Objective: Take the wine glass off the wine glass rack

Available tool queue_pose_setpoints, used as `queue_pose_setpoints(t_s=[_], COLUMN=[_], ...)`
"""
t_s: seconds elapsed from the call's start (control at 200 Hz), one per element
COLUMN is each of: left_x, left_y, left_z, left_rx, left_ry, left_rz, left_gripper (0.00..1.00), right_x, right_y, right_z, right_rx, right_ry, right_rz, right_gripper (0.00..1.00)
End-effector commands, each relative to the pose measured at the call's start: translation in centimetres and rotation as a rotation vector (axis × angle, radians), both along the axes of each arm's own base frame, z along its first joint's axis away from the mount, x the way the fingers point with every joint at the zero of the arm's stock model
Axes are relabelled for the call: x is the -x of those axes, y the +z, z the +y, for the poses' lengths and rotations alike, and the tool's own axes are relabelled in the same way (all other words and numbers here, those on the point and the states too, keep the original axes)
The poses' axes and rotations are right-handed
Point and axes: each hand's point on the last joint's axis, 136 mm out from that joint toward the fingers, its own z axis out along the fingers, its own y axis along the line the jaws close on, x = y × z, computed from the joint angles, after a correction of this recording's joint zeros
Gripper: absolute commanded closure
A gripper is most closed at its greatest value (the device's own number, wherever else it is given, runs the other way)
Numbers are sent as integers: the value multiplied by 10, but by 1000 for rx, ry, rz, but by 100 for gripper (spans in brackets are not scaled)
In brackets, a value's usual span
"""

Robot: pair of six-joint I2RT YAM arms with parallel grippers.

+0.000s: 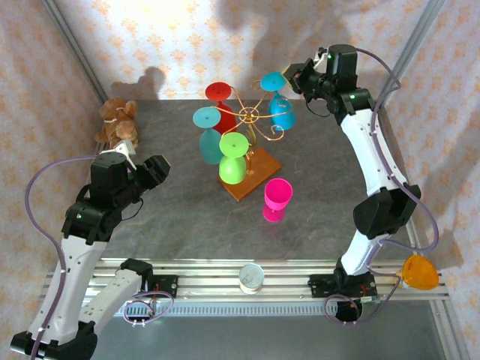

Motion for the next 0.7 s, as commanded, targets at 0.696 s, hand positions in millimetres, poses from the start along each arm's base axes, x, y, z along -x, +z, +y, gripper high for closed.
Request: queue_pose_setpoints(t_s=[0.696], left_x=[17], left_y=[1], left_z=[16], left_rx=[-112], left_ry=[18], left_rz=[27], left_gripper=[38], right_x=[49], right_y=[13], right_z=[-133], right_rx=[246], right_ry=[-308], right_rz=[-13], right_gripper=[100])
